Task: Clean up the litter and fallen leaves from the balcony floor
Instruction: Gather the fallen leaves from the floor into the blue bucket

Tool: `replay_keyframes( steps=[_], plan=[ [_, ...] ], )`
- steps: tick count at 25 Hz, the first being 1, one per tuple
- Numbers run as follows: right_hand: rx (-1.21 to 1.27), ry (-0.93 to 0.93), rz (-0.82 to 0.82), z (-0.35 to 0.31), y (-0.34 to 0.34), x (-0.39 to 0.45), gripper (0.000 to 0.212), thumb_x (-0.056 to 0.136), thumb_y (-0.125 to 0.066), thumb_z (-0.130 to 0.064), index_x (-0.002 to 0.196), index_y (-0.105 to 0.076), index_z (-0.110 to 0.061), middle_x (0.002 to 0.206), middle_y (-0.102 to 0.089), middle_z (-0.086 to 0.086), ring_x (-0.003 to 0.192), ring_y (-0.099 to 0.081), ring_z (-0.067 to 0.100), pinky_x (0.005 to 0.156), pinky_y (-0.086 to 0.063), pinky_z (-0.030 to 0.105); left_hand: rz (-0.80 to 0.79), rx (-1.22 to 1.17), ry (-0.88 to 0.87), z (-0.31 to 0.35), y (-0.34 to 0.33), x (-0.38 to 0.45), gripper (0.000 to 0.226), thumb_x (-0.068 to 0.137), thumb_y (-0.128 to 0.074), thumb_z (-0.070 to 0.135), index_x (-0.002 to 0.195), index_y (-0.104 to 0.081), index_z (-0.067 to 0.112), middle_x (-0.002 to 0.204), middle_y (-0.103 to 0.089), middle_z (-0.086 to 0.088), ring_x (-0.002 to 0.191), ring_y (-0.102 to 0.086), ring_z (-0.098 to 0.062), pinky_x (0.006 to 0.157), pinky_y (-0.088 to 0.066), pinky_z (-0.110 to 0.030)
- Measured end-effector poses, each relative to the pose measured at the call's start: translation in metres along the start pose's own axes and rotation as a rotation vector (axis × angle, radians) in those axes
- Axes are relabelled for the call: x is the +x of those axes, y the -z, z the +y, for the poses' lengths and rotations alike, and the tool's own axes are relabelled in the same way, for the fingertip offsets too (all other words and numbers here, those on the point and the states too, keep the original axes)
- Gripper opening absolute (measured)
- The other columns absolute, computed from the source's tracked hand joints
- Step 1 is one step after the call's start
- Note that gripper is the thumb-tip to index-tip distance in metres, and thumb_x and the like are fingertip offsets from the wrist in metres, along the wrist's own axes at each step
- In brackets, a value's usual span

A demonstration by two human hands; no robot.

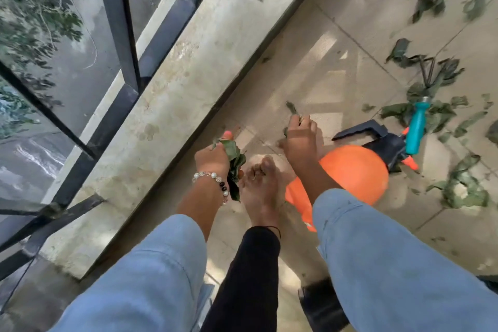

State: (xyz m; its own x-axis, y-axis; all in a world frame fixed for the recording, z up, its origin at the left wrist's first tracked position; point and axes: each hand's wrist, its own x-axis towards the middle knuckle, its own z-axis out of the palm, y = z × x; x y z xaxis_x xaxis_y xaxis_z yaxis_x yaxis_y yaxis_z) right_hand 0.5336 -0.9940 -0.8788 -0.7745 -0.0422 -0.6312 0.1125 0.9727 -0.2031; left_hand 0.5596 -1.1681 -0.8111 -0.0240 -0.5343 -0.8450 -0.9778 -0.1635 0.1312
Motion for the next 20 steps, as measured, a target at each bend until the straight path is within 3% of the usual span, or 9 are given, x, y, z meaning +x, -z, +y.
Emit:
replay_keyframes(
  steps=[2,4,6,7,9,12,14,16,20],
  plan=[
    [-0.003,0.089,0.002,0.002,0.000,0.006,0.035,0.090,-0.057,-0.013,0.122,-0.050,-0.001,0.124,-0.048,0.018,0.111,-0.046,0.032,0.093,-0.034,0.033,0.004,-0.031,0.018,-0.003,-0.001,0.005,0.027,0.088,-0.060,0.032,0.070,-0.061,0.012,0.070,-0.059,-0.010,0.068,-0.056,-0.025,0.063,-0.045,-0.034],
    [0.233,0.057,0.002,0.007,0.008,0.008,0.020,0.085,-0.055,-0.011,0.101,-0.062,-0.001,0.101,-0.059,0.018,0.092,-0.056,0.031,0.085,-0.044,0.038,-0.006,-0.026,0.028,-0.005,-0.001,-0.004,0.024,0.088,-0.061,0.032,0.074,-0.064,0.013,0.072,-0.062,-0.010,0.066,-0.057,-0.025,0.063,-0.047,-0.036],
    [0.764,-0.208,0.042,0.013,0.037,-0.002,0.008,0.080,-0.063,-0.008,0.075,-0.061,-0.003,0.077,-0.061,0.015,0.069,-0.062,0.027,0.069,-0.056,0.041,-0.022,-0.048,0.042,-0.003,0.001,-0.020,0.026,0.088,-0.062,0.034,0.085,-0.070,0.009,0.076,-0.067,-0.011,0.067,-0.060,-0.026,0.066,-0.051,-0.037],
    [1.068,-0.358,0.015,0.016,0.056,-0.011,0.011,0.079,-0.067,-0.001,0.073,-0.059,-0.002,0.074,-0.061,0.013,0.061,-0.063,0.022,0.061,-0.057,0.036,-0.017,-0.074,0.039,0.004,0.003,-0.032,0.027,0.088,-0.062,0.033,0.085,-0.071,0.008,0.078,-0.068,-0.012,0.069,-0.062,-0.027,0.068,-0.053,-0.039],
    [1.420,-0.409,-0.048,0.023,0.099,-0.039,0.013,0.080,-0.069,0.006,0.076,-0.059,-0.003,0.070,-0.061,0.009,0.052,-0.062,0.015,0.054,-0.053,0.024,-0.019,-0.149,0.011,0.022,0.010,-0.073,0.030,0.089,-0.062,0.031,0.083,-0.068,0.002,0.083,-0.066,-0.014,0.078,-0.063,-0.029,0.071,-0.053,-0.041],
    [1.589,-0.306,-0.071,0.021,0.181,-0.100,0.018,0.079,-0.070,0.006,0.074,-0.061,-0.008,0.067,-0.063,0.006,0.056,-0.062,0.017,0.058,-0.052,0.022,-0.038,-0.157,-0.011,0.056,0.027,-0.166,0.036,0.092,-0.062,0.033,0.088,-0.064,-0.003,0.079,-0.059,-0.007,0.072,-0.054,-0.023,0.069,-0.041,-0.031],
    [1.654,-0.288,-0.050,0.014,0.240,-0.149,0.019,0.078,-0.069,0.009,0.078,-0.061,-0.009,0.076,-0.065,0.012,0.061,-0.062,0.020,0.059,-0.053,0.025,-0.057,-0.259,-0.025,0.080,0.043,-0.237,0.033,0.090,-0.063,0.037,0.074,-0.060,0.009,0.076,-0.063,-0.011,0.063,-0.053,-0.023,0.068,-0.046,-0.034],
    [1.685,-0.257,-0.022,0.002,0.300,-0.201,0.020,0.079,-0.066,0.012,0.082,-0.060,-0.007,0.079,-0.066,0.015,0.062,-0.063,0.022,0.060,-0.054,0.026,-0.119,-0.282,-0.041,0.101,0.058,-0.307,0.031,0.096,-0.051,0.034,0.068,-0.049,0.021,0.094,-0.068,-0.018,0.061,-0.051,-0.021,0.073,-0.053,-0.038],
    [1.682,-0.191,0.088,-0.022,0.422,-0.298,0.021,0.079,-0.065,0.009,0.078,-0.060,-0.011,0.074,-0.065,0.011,0.062,-0.061,0.021,0.055,-0.050,0.026,-0.178,-0.463,-0.043,0.142,0.105,-0.459,0.037,0.098,-0.051,0.027,0.062,-0.049,0.018,0.062,-0.059,-0.013,0.035,-0.051,-0.016,0.051,-0.042,-0.025]
  ],
)
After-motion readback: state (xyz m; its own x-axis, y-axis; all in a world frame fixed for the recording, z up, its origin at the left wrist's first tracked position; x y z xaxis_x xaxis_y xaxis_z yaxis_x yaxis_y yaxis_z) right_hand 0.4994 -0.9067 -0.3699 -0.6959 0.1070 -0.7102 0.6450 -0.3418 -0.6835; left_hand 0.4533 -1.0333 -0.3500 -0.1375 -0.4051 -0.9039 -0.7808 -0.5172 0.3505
